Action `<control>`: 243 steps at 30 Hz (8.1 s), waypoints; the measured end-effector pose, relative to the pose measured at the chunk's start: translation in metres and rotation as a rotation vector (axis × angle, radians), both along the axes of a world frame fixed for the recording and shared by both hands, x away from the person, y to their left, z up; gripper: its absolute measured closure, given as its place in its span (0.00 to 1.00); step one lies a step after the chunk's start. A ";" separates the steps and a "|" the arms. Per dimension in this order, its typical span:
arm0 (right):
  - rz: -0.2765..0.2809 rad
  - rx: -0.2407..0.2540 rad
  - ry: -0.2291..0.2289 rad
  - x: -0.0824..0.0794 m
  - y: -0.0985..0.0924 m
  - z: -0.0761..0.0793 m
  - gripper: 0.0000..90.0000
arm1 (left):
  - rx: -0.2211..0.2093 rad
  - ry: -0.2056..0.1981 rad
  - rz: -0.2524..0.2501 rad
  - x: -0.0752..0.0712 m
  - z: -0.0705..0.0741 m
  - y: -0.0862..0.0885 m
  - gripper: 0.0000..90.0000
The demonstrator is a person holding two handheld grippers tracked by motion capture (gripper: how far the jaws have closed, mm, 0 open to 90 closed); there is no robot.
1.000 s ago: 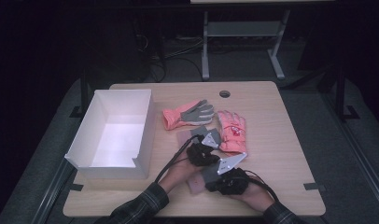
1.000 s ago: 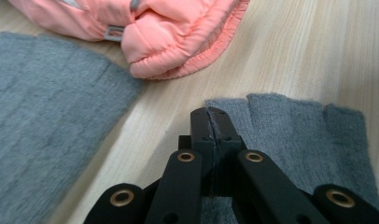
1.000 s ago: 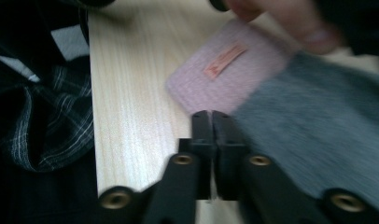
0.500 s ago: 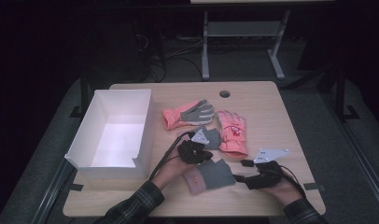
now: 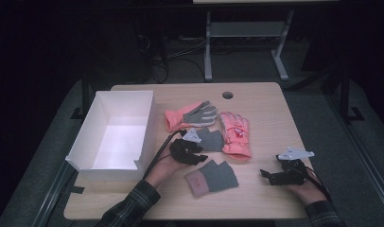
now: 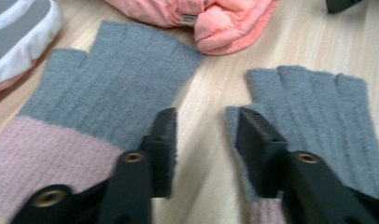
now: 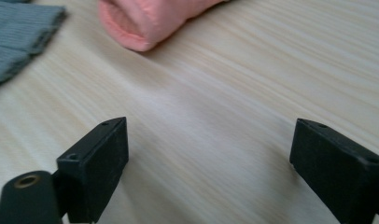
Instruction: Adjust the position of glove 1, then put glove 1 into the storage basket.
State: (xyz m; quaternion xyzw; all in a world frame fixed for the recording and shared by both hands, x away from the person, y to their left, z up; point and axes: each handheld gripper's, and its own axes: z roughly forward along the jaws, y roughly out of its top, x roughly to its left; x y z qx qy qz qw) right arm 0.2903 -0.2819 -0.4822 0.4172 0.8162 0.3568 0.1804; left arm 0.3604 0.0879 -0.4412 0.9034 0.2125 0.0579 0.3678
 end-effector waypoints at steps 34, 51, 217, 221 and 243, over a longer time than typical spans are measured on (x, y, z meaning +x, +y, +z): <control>-0.009 0.013 0.028 0.003 -0.004 0.000 0.12 | 0.115 -0.035 0.364 0.087 -0.008 0.002 1.00; -0.010 0.012 0.027 0.003 -0.005 0.000 0.13 | 0.129 0.048 0.321 0.050 -0.009 0.005 1.00; -0.022 0.013 0.029 0.004 -0.005 0.000 0.13 | 0.040 0.308 -0.125 -0.033 -0.006 -0.024 0.77; -0.022 0.013 0.029 0.004 -0.005 0.000 0.13 | 0.029 0.297 -0.121 -0.032 -0.002 -0.024 0.77; -0.024 0.013 0.031 0.004 -0.005 0.000 0.13 | -0.059 0.231 -0.071 -0.025 0.057 -0.011 0.76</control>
